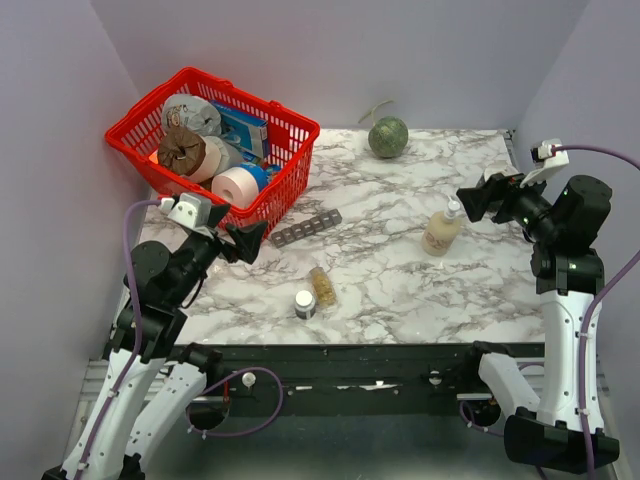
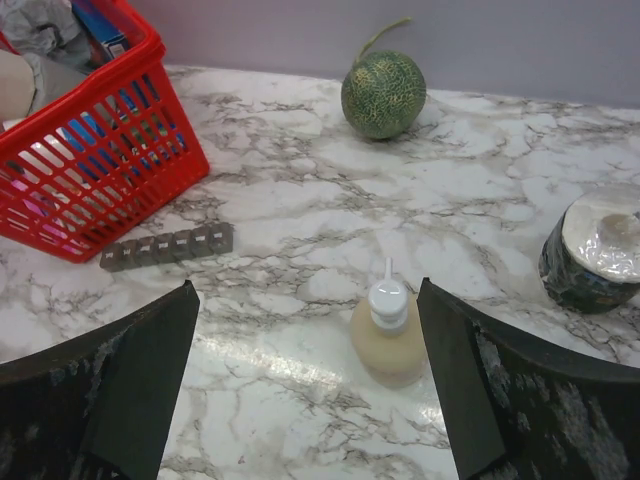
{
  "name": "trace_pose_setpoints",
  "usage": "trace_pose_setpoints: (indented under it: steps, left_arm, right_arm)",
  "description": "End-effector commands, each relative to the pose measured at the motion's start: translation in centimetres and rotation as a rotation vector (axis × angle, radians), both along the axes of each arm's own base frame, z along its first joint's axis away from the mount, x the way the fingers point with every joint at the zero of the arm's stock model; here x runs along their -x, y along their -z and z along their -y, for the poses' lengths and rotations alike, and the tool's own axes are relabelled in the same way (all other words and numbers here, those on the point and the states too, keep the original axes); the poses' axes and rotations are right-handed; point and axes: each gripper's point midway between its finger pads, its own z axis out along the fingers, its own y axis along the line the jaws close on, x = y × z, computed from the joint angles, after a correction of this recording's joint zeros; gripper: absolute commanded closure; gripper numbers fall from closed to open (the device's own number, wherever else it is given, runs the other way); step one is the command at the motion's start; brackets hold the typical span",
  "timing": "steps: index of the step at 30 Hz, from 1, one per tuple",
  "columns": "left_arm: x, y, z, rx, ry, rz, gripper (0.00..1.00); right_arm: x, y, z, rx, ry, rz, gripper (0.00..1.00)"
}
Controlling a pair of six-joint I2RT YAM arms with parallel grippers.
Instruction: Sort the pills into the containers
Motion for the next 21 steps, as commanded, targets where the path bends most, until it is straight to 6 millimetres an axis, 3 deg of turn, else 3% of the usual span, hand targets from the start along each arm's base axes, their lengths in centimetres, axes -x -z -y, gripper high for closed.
trace_pose_setpoints:
  steps: [1, 5, 9, 13, 15, 16, 21]
  left_arm:
    - [0.7, -0.3, 0.2, 0.0, 0.023, 0.008, 0.01]
    - [0.8, 0.0, 0.1, -0.003, 0.021, 0.003, 0.01]
    - [0.7, 0.5, 0.1, -0.005, 0.022, -0.006, 0.01]
    - [0.8, 1.0, 0.3, -0.007, 0.032, -0.01, 0.01]
    - [0.9, 1.5, 0.5, -0.008, 0.044, -0.012, 0.01]
    - [0.9, 1.7, 0.4, -0.01, 0.041, -0.012, 0.01]
    - [1.3, 2.8, -0.1, 0.015, 0.017, -0.045, 0.01]
  right_arm:
    - [0.2, -1.3, -0.4, 0.004, -0.026, 0.041, 0.0]
    - [1.2, -1.3, -2.3, 0.05, -0.179, 0.07, 0.0]
    - [5.1, -0.9, -6.9, 0.121, -0.606, 0.177, 0.0]
    - [7.1, 0.2, -9.5, 0.158, -0.818, 0.226, 0.0]
    - [7.0, 1.6, -10.2, 0.217, -0.855, 0.213, 0.0]
    - [7.6, 2.4, -12.1, 0.241, -0.93, 0.199, 0.0]
    - [8.8, 5.9, -16.8, 0.387, -1.138, 0.166, 0.0]
